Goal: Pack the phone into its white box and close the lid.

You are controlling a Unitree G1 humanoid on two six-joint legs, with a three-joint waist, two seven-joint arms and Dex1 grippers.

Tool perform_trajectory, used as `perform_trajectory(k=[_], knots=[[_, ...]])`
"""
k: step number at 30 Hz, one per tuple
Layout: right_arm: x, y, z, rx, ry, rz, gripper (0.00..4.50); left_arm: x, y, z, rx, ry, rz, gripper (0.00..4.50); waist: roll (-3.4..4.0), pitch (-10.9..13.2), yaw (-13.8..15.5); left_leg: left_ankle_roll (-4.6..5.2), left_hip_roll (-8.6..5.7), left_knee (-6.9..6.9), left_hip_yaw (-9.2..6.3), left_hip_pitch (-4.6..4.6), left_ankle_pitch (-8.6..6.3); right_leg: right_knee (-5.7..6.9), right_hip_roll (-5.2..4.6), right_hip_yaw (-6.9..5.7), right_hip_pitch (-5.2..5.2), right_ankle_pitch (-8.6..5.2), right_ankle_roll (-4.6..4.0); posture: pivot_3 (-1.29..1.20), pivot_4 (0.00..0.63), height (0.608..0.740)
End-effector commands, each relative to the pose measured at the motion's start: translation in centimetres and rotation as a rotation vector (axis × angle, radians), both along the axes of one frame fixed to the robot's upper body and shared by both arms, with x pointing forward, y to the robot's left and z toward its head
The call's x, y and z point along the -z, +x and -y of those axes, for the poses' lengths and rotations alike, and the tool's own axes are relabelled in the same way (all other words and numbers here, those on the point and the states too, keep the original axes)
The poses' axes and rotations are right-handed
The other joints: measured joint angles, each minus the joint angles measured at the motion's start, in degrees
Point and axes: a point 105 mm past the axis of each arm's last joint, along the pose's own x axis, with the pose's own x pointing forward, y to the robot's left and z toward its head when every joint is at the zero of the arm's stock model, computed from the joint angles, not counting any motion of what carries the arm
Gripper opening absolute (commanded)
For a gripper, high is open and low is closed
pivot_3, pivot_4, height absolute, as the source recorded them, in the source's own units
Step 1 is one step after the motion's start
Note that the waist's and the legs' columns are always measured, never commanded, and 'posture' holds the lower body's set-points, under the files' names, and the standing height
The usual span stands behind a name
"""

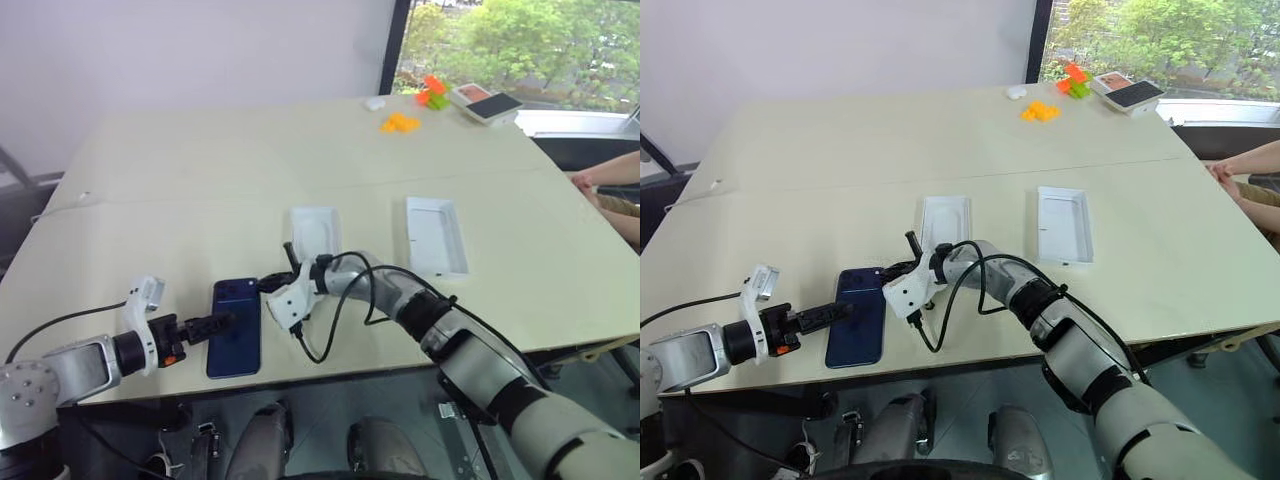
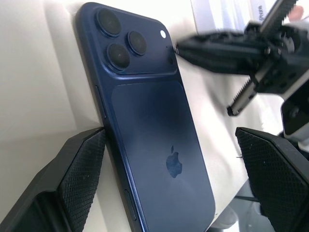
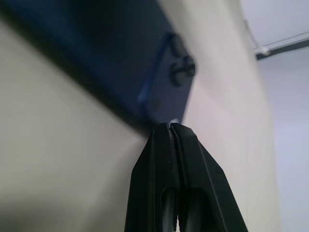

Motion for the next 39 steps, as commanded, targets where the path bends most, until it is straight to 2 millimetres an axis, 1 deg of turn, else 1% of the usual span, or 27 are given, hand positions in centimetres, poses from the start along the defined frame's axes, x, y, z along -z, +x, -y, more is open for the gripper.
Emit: perform_trajectory(k=[1,3,6,9,12,15,19,20,22,24,26,30,32,35,39], knots=[[-1.2,-0.8,-0.6,-0.039,0.053,0.004,0.06,0.1,0.2,-0.3,-0.009,0.025,-0.008,4.50,-0.09,0.0,0.8,-0.01,-0.02,-0.21,0.06,-0.02,0.02,0.00,-0.02,0.05,-0.14,0.15,0.27,0.00,0.150,0.740],[-0.9,-1.2,-0.2,-0.044,0.042,-0.011,0.06,0.2,0.4,-0.7,-0.034,0.031,-0.007,4.50,-0.11,0.0,1.4,-0.13,0.00,-0.66,0.10,0.02,0.25,0.00,-0.01,0.07,-0.30,0.32,0.59,0.00,0.150,0.740],[-0.8,-2.0,0.6,-0.063,0.034,-0.048,0.06,0.0,0.0,-0.5,-0.007,0.026,-0.004,4.50,-0.09,0.0,1.3,-0.26,0.13,-0.94,0.08,0.04,0.35,0.04,0.13,0.05,-0.37,0.28,0.63,0.00,0.150,0.740],[-1.5,-2.3,1.0,-0.059,0.048,-0.050,0.06,-0.2,-0.4,-0.4,0.018,0.038,-0.006,4.50,-0.23,0.1,1.1,-0.28,0.16,-0.93,0.10,0.05,0.34,0.03,0.15,0.05,-0.36,0.28,0.63,0.00,0.150,0.740],[-2.2,-2.5,1.5,-0.062,0.051,-0.056,0.06,-0.3,-0.6,-0.8,0.020,0.046,-0.013,4.50,-0.31,0.2,0.7,-0.39,0.20,-0.89,0.17,0.04,0.27,0.01,0.15,0.11,-0.43,0.27,0.58,0.00,0.150,0.740],[-2.4,-2.9,1.9,-0.071,0.039,-0.069,0.06,-0.3,-1.0,-1.2,0.026,0.068,-0.022,4.50,-0.32,0.2,0.9,-0.39,0.25,-0.91,0.19,0.03,0.27,0.01,0.15,0.13,-0.52,0.25,0.54,0.00,0.150,0.740],[-0.6,-4.4,2.7,-0.112,-0.038,-0.108,0.06,-0.1,-1.5,-1.6,0.029,0.084,-0.039,4.50,-0.37,0.2,1.1,-0.36,0.26,-0.99,0.21,0.00,0.24,-0.07,0.14,0.13,-0.54,0.18,0.42,0.00,0.150,0.740],[0.2,-4.9,2.7,-0.127,-0.064,-0.115,0.06,-0.2,-1.5,-1.5,0.034,0.078,-0.037,4.50,-0.35,0.3,1.1,-0.35,0.26,-0.99,0.22,-0.01,0.23,-0.09,0.14,0.13,-0.54,0.17,0.41,0.00,0.150,0.740],[1.6,-5.3,2.6,-0.129,-0.095,-0.128,0.06,0.0,-1.4,-1.2,0.037,0.064,-0.042,4.50,-0.34,0.3,1.2,-0.35,0.26,-0.99,0.23,-0.01,0.23,-0.10,0.12,0.14,-0.54,0.16,0.38,0.00,0.150,0.740],[2.3,-5.5,2.4,-0.151,-0.130,-0.095,0.06,0.3,-1.5,-0.9,0.039,0.055,-0.049,4.50,-0.31,0.3,0.9,-0.35,0.27,-0.99,0.26,0.02,0.23,-0.09,0.12,0.17,-0.54,0.15,0.35,0.00,0.150,0.740],[2.4,-5.1,1.7,-0.134,-0.116,-0.068,0.06,1.0,-1.8,-0.7,0.044,0.058,-0.074,4.50,-0.31,0.3,1.0,-0.35,0.29,-0.98,0.27,0.05,0.23,-0.09,0.12,0.18,-0.52,0.12,0.29,0.00,0.150,0.740],[2.9,-4.8,1.0,-0.137,-0.135,-0.038,0.06,1.1,-1.8,-0.1,0.058,0.046,-0.076,4.50,-0.31,0.2,1.1,-0.36,0.29,-0.97,0.27,0.08,0.23,-0.09,0.12,0.18,-0.49,0.10,0.25,0.00,0.150,0.740],[2.7,-4.9,0.2,-0.142,-0.121,-0.037,0.06,1.2,-1.5,0.1,0.057,0.036,-0.074,4.50,-0.32,0.2,1.1,-0.36,0.29,-0.97,0.27,0.14,0.23,-0.09,0.12,0.18,-0.42,0.10,0.24,0.00,0.150,0.740],[2.4,-5.1,-1.1,-0.146,-0.091,-0.051,0.06,1.3,-1.3,0.6,0.061,0.023,-0.075,4.50,-0.30,0.2,0.8,-0.37,0.34,-0.98,0.27,0.46,0.22,-0.09,0.14,0.18,-0.15,0.03,0.12,0.00,0.150,0.740],[2.5,-4.7,-1.4,-0.128,-0.081,-0.064,0.06,1.3,-1.2,0.7,0.053,0.022,-0.073,4.50,-0.22,0.2,0.8,-0.39,0.47,-1.02,0.26,0.98,0.21,-0.09,0.14,0.17,0.19,0.01,-0.06,0.00,0.150,0.740]])
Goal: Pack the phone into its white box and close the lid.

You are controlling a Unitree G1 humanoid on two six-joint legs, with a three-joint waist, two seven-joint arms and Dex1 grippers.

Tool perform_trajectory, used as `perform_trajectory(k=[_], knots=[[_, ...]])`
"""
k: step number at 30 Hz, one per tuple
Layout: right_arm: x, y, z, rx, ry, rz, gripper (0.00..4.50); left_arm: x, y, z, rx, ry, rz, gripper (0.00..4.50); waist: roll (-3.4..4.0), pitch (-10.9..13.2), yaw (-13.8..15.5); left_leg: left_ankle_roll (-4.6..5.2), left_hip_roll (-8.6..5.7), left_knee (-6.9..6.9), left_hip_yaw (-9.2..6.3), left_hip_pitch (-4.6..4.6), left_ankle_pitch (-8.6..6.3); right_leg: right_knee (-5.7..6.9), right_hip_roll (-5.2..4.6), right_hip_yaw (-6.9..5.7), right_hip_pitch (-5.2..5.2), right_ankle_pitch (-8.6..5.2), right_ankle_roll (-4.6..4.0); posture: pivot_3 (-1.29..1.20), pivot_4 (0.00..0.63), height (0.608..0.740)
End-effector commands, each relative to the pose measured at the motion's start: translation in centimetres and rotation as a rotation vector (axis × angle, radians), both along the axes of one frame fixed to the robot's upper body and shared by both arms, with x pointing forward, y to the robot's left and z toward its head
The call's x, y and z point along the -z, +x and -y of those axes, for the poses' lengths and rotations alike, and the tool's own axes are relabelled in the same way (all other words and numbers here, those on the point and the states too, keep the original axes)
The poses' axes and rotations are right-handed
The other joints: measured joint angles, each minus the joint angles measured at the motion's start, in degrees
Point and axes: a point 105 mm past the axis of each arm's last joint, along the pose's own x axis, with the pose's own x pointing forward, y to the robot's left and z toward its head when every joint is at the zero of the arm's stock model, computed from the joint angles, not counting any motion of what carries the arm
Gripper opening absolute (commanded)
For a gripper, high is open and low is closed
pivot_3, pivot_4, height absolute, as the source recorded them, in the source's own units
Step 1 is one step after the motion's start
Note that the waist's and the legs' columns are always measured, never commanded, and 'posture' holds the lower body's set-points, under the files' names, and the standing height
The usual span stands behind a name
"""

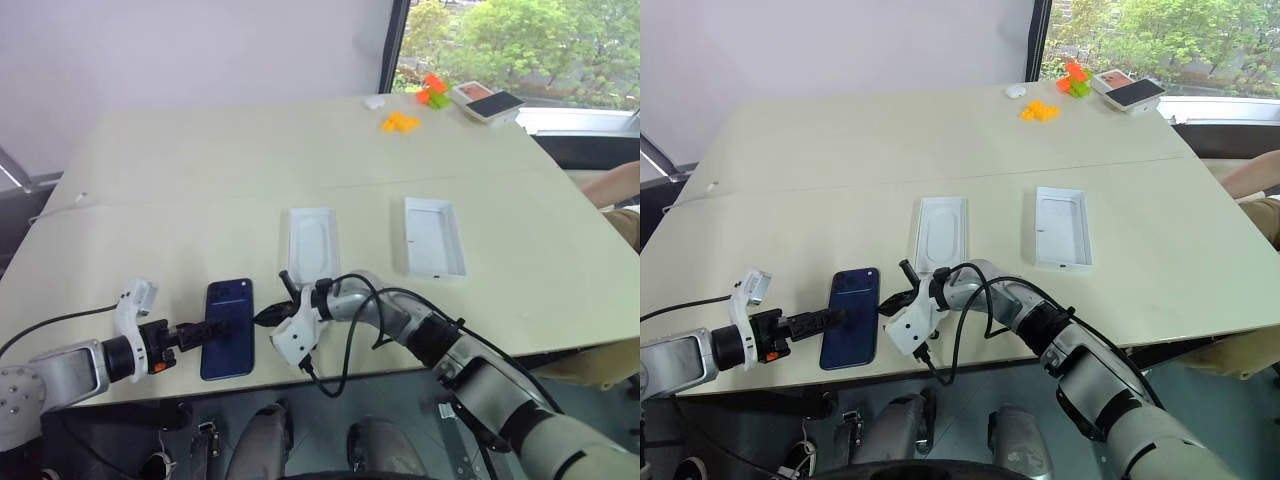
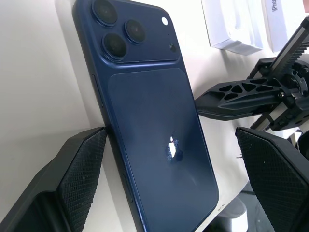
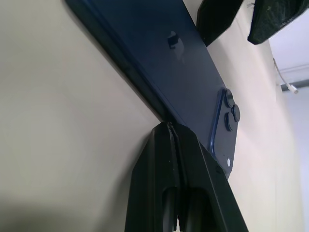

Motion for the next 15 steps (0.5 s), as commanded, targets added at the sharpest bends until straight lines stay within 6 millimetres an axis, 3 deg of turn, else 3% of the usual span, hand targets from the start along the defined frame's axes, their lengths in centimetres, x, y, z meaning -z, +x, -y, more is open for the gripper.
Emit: perform_trajectory(k=[1,15], knots=[[0.4,-0.5,-1.5,-0.007,0.009,-0.015,0.06,1.0,-0.4,1.5,0.048,-0.034,-0.052,4.50,0.09,0.0,0.0,0.00,0.02,-0.01,-0.01,0.03,0.00,0.00,0.00,0.00,-0.02,0.03,-0.05,0.00,0.150,0.740],[0.7,-0.6,-1.8,-0.006,0.015,-0.024,0.06,1.0,-0.1,2.8,0.056,-0.097,-0.061,4.50,0.39,0.0,0.0,-0.02,0.12,-0.11,-0.08,0.14,-0.01,0.00,-0.02,-0.02,-0.22,0.13,-0.22,0.00,0.150,0.740]])
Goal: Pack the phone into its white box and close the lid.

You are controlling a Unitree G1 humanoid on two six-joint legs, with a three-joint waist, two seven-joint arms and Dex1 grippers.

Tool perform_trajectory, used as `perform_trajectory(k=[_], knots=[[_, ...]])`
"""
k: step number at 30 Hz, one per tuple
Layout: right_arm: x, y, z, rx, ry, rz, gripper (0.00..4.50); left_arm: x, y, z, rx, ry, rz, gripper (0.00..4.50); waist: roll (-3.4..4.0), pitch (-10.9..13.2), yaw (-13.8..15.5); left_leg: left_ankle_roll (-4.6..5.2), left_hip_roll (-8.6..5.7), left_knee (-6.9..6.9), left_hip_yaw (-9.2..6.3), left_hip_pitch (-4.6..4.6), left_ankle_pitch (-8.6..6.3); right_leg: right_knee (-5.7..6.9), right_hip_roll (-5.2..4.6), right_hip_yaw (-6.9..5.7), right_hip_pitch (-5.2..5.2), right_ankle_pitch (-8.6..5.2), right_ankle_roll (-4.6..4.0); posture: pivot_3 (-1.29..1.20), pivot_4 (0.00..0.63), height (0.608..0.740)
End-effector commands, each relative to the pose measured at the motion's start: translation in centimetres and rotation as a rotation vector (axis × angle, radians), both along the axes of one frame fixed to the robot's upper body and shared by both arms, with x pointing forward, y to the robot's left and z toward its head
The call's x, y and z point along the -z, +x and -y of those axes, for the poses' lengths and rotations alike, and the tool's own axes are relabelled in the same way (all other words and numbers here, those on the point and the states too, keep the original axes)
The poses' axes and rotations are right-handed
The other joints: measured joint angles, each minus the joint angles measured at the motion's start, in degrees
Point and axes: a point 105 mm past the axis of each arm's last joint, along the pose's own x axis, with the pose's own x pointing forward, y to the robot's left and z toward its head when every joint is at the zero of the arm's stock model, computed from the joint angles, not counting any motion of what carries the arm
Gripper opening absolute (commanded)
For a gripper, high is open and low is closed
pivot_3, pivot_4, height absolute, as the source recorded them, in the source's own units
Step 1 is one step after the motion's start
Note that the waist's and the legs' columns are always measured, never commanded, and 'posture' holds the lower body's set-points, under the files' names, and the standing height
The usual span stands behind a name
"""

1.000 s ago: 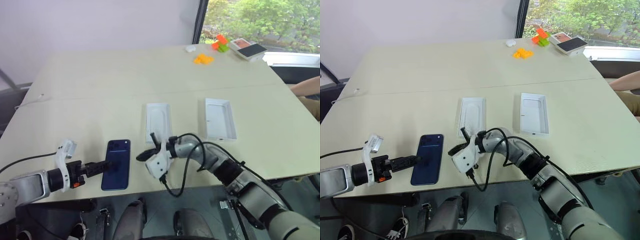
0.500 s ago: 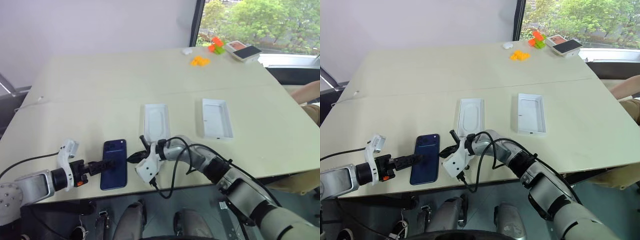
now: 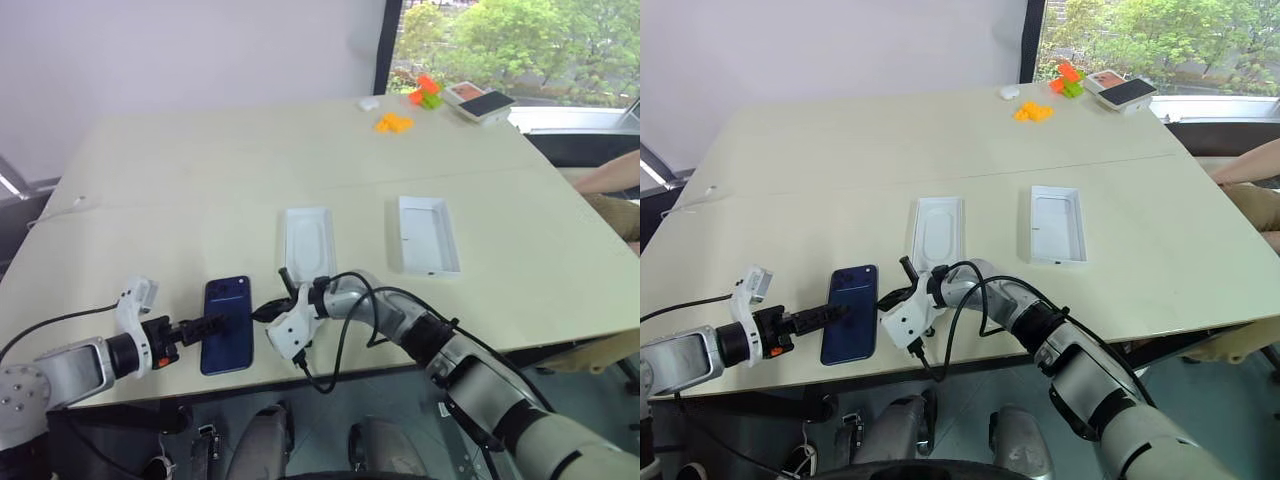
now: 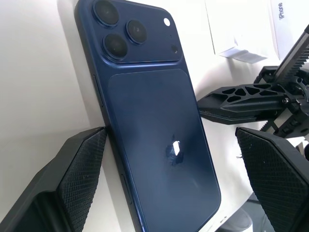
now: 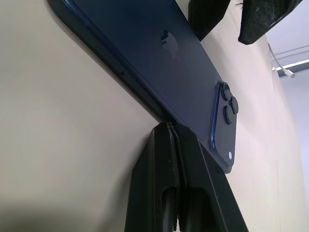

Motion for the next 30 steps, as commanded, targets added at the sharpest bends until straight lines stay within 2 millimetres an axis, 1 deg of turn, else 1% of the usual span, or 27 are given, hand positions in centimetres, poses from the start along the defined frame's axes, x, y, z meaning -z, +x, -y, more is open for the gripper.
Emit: perform_trajectory(k=[1,2,3,5,8,11,12,13,14,17,20,23,24,27,30], knots=[[0.6,-1.0,-1.4,-0.039,-0.004,0.006,0.06,0.5,-0.6,3.0,0.102,-0.117,-0.042,4.50,0.02,0.0,0.0,0.00,0.00,0.00,0.00,0.00,0.00,0.00,0.00,0.00,-0.01,0.00,0.00,0.00,0.150,0.740],[0.6,-1.0,-1.3,-0.032,0.002,-0.005,0.06,-0.1,-0.5,3.3,0.108,-0.147,-0.018,4.50,0.03,0.0,0.0,0.00,0.00,0.00,-0.01,0.00,0.00,0.00,-0.01,0.00,-0.01,0.00,0.00,0.00,0.150,0.740],[0.6,-0.9,-1.2,-0.024,0.006,-0.012,0.06,-0.3,-0.5,3.4,0.116,-0.140,-0.011,4.50,0.02,0.0,0.0,0.00,0.00,0.00,-0.01,0.00,0.00,0.00,-0.02,0.00,-0.02,0.00,0.00,0.00,0.150,0.740],[0.5,-0.6,-0.9,-0.020,-0.002,0.000,0.06,-0.6,-0.1,3.5,0.097,-0.185,0.000,4.50,0.00,0.0,0.1,0.00,0.01,0.00,-0.03,-0.01,0.00,-0.01,-0.02,0.00,-0.06,0.00,0.00,0.00,0.150,0.740],[0.2,-0.4,-0.9,-0.015,-0.001,0.006,0.06,-0.1,-0.4,3.7,0.102,-0.162,-0.027,4.50,-0.07,0.1,0.1,0.00,0.01,0.00,-0.05,-0.04,0.00,-0.02,-0.02,0.00,-0.12,0.00,-0.01,0.00,0.150,0.740],[0.0,-0.3,-0.9,-0.012,0.006,0.000,0.06,-0.7,-0.4,4.4,0.106,-0.237,-0.006,4.50,-0.06,0.1,0.1,-0.01,0.01,0.00,-0.04,-0.06,0.00,-0.11,-0.07,0.00,-0.14,0.02,-0.03,0.00,0.150,0.740],[0.0,-0.3,-0.8,-0.014,0.003,0.002,0.06,-0.7,-0.4,4.4,0.107,-0.236,-0.007,4.50,-0.09,0.1,0.0,-0.01,0.01,0.00,-0.04,-0.08,0.00,-0.15,-0.09,0.00,-0.16,0.02,-0.02,0.00,0.150,0.740],[0.0,-0.4,-0.8,-0.017,-0.001,0.005,0.06,-0.4,-0.6,4.5,0.109,-0.204,-0.019,4.50,-0.29,0.2,0.0,-0.01,0.01,0.00,-0.04,-0.12,0.00,-0.19,-0.09,0.00,-0.19,0.02,-0.02,0.00,0.150,0.740],[0.0,-0.3,-0.8,-0.015,-0.002,0.004,0.06,-0.2,-0.6,4.5,0.103,-0.212,-0.027,4.50,-0.45,0.3,0.0,-0.01,0.01,0.00,-0.04,-0.17,0.00,-0.21,-0.09,0.00,-0.23,0.03,-0.01,0.00,0.150,0.740],[0.0,-0.3,-0.7,-0.013,0.000,0.005,0.06,-0.6,-0.4,4.5,0.091,-0.239,-0.022,4.50,-0.79,0.2,0.1,-0.19,0.02,-0.02,-0.07,-0.20,-0.12,-0.21,-0.11,0.00,-0.40,0.07,-0.03,0.00,0.150,0.740],[-0.2,-0.2,-0.8,-0.014,-0.001,0.010,0.06,-0.2,-0.4,4.2,0.082,-0.181,-0.037,4.50,-0.91,0.1,0.4,-0.35,0.02,-0.19,-0.05,-0.23,-0.23,-0.21,-0.12,-0.04,-0.60,0.14,-0.02,0.00,0.150,0.740],[-0.4,-0.2,-1.0,-0.012,0.008,0.006,0.06,-0.1,-0.4,4.0,0.071,-0.177,-0.045,4.50,-0.85,0.2,0.5,-0.42,0.04,-0.46,-0.04,-0.21,-0.18,-0.20,-0.10,-0.08,-0.74,0.14,-0.02,0.00,0.150,0.740],[-0.4,-0.2,-0.9,-0.013,0.005,0.002,0.02,-0.3,-0.2,3.8,0.058,-0.196,-0.042,4.25,-0.85,0.2,0.4,-0.42,0.05,-0.46,-0.03,-0.21,-0.18,-0.21,-0.09,-0.08,-0.74,0.14,-0.02,0.00,0.150,0.740],[-0.3,-0.1,-0.7,-0.010,-0.006,0.006,0.00,-0.3,-0.1,3.3,0.047,-0.166,-0.037,3.27,-1.08,0.4,0.4,-0.43,0.05,-0.45,-0.01,-0.21,-0.18,-0.21,-0.09,-0.08,-0.74,0.14,-0.02,0.00,0.150,0.740],[-0.2,-0.1,-0.6,-0.009,-0.008,0.004,0.00,-0.4,-0.1,3.1,0.035,-0.182,-0.036,1.73,-1.12,0.4,0.2,-0.44,0.07,-0.45,0.00,-0.23,-0.19,-0.31,-0.10,-0.07,-0.73,0.15,-0.04,0.00,0.150,0.740]])
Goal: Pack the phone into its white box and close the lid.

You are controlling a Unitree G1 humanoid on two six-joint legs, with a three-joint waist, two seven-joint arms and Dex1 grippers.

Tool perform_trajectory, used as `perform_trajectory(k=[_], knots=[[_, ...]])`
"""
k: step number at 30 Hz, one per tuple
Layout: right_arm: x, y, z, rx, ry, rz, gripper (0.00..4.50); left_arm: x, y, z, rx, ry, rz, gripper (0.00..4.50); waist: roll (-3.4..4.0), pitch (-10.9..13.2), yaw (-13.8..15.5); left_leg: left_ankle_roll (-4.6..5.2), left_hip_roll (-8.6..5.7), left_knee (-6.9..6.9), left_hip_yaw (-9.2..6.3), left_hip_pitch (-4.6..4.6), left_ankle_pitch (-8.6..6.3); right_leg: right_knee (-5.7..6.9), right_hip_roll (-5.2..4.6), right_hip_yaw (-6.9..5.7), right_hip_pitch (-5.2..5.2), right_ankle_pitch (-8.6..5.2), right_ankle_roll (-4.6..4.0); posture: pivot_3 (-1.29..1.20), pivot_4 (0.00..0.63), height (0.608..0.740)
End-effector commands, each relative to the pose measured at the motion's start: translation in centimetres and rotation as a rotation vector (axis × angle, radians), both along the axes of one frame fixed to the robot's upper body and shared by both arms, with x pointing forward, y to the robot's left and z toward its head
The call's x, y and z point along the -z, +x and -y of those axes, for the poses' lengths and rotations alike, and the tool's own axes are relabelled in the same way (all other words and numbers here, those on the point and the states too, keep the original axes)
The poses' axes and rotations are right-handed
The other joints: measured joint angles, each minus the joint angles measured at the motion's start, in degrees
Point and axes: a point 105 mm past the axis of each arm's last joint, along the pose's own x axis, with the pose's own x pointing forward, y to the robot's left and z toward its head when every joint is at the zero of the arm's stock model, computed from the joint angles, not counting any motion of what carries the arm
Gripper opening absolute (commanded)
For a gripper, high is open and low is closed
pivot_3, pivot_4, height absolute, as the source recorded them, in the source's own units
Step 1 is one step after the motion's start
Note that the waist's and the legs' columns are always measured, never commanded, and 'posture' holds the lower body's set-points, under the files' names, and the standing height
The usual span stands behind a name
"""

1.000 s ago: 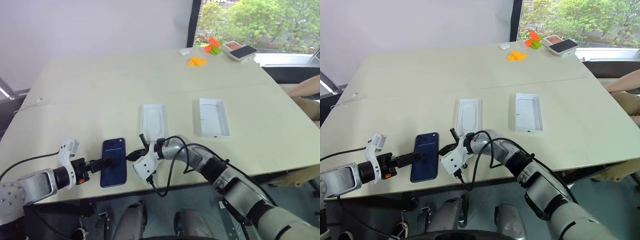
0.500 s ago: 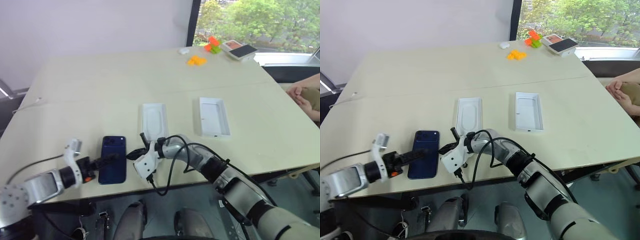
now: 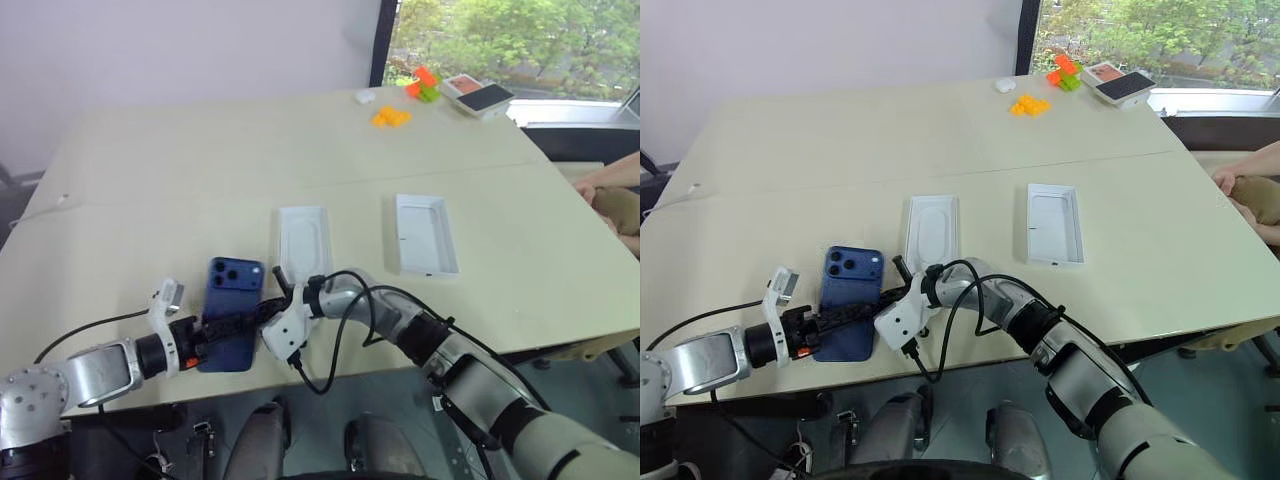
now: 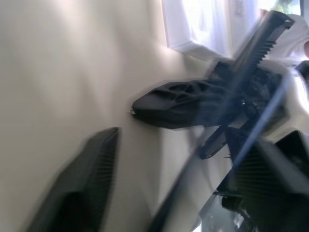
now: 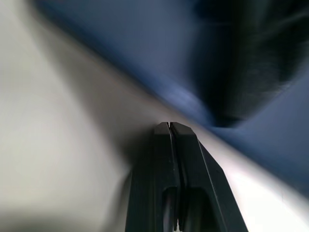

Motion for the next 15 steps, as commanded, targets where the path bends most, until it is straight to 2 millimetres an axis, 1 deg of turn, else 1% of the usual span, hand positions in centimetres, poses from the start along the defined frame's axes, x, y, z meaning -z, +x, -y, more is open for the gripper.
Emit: perform_trajectory(k=[1,3,6,9,13,14,15], knots=[[0.52,0.04,0.05,0.005,-0.029,0.006,0.00,-0.19,0.08,-0.46,-0.022,0.006,0.004,1.23,-0.01,0.0,0.0,0.00,0.00,0.00,0.00,0.00,0.00,0.00,0.00,0.00,0.00,0.00,0.00,0.00,0.150,0.740],[0.34,0.14,0.07,0.011,-0.024,0.002,0.00,-0.09,0.00,-0.61,-0.026,0.013,0.000,0.26,-0.01,0.0,0.1,-0.02,0.02,-0.03,0.01,-0.02,-0.01,-0.02,0.00,0.00,-0.05,0.00,-0.01,0.00,0.150,0.740],[-0.02,0.39,-0.06,0.024,-0.013,0.005,0.00,-0.29,0.00,-0.73,-0.030,0.010,0.011,0.26,0.06,0.1,0.0,-0.06,0.06,-0.04,0.02,-0.05,-0.04,-0.04,0.01,-0.02,-0.08,-0.01,-0.02,0.00,0.150,0.740],[-0.09,0.22,-0.14,0.019,-0.006,0.006,0.00,-0.30,0.06,-0.82,-0.036,0.010,0.011,0.26,0.05,0.2,0.0,-0.06,0.06,-0.05,0.03,-0.08,-0.04,-0.05,0.01,-0.02,-0.12,-0.01,-0.01,0.00,0.150,0.740],[0.00,0.42,0.23,0.026,-0.012,0.012,0.00,-0.16,0.08,-0.94,-0.042,0.004,0.005,0.26,0.03,0.3,0.1,-0.07,0.06,-0.04,0.03,-0.12,-0.04,-0.07,0.01,-0.02,-0.14,-0.01,-0.01,0.00,0.150,0.740],[-0.03,0.50,0.31,0.028,-0.011,0.012,0.00,-0.22,0.04,-0.88,-0.038,0.004,0.007,0.12,0.02,0.3,0.1,-0.07,0.06,-0.04,0.03,-0.12,-0.04,-0.07,0.01,-0.02,-0.14,-0.01,-0.01,0.00,0.150,0.740],[-0.07,0.60,0.35,0.032,-0.011,0.012,0.00,-0.30,0.08,-0.88,-0.040,-0.001,0.010,0.12,0.03,0.3,0.1,-0.07,0.06,-0.04,0.03,-0.12,-0.04,-0.08,0.01,-0.02,-0.14,-0.01,-0.01,0.00,0.150,0.740]])
